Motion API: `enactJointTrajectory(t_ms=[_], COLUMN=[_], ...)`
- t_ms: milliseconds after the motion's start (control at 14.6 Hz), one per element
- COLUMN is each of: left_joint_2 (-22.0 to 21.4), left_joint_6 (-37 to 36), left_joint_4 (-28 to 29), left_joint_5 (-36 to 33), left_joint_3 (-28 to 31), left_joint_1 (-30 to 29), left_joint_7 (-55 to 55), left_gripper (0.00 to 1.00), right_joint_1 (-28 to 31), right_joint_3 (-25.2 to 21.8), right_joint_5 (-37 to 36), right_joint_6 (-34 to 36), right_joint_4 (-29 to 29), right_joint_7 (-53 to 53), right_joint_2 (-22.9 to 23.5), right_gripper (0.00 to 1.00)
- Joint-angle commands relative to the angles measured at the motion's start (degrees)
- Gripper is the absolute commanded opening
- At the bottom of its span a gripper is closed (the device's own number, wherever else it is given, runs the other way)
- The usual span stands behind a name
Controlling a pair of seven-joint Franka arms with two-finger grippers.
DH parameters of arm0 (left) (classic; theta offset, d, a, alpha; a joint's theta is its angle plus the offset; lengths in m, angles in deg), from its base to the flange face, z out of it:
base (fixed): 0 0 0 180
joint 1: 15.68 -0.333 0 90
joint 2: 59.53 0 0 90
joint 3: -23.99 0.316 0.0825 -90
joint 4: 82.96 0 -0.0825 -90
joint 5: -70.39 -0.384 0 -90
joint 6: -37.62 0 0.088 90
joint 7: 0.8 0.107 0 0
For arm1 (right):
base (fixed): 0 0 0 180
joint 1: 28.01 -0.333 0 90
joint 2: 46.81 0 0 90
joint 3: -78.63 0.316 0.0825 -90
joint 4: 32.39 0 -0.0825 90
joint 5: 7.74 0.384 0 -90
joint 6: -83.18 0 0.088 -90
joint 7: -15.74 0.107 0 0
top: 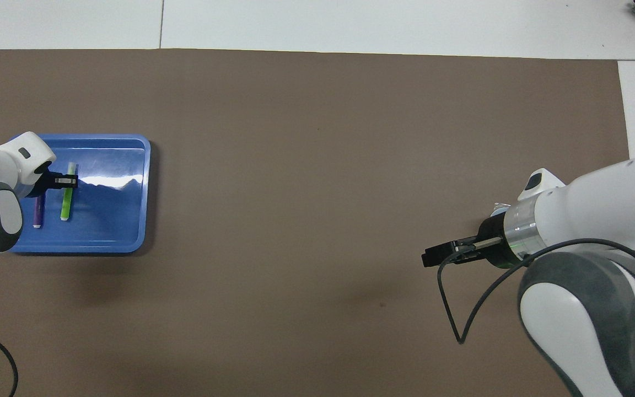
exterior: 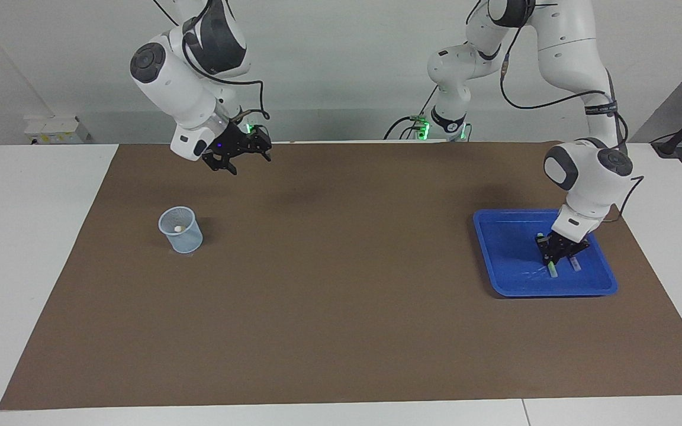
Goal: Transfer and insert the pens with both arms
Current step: 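Grasp the green pen with the left gripper while the right gripper approaches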
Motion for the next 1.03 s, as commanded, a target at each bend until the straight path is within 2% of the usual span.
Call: enactJointTrajectory(t_ms=[0,137,411,616,959], left_joint_2=[0.9,-0.1,-3.8,-6.8,-11.6], left_joint_6=[-11.0,-17.2,-24.4,-28.7,-34.7], left_joint_4=[-7.1,-9.8,-11.1,-11.5,-11.0], left_joint_5=[-1.0,-1.0,0.7,9.8,18.9], left_joint_3=[0.0,0.0,-0.8,-0.7,-0.8], left_joint_1=[0.2,0.8,2.0,3.4,6.2], left_joint_7=[-2.2,-5.3,-16.9,-28.1,-48.2], left_gripper=[0.0,0.0,0.0,0.0,0.0], right_joint_1=[-4.6,-6.8,-7.0,-7.7,-11.6], right_joint_3=[0.0,0.0,0.0,0.1,0.0], right_joint_5=[1.5,1.6,7.3,10.3,15.7], right_joint_6=[-3.8,-6.1,-8.3,-9.7,-17.4], right_joint_4=[2.0,2.2,2.7,3.9,6.6], right_joint_7=[8.7,14.5,21.7,23.2,30.5], right_joint_2=[-1.4,-1.4,-1.4,-1.4,-1.9], right_gripper=[1.0,1.0,1.0,1.0,1.0])
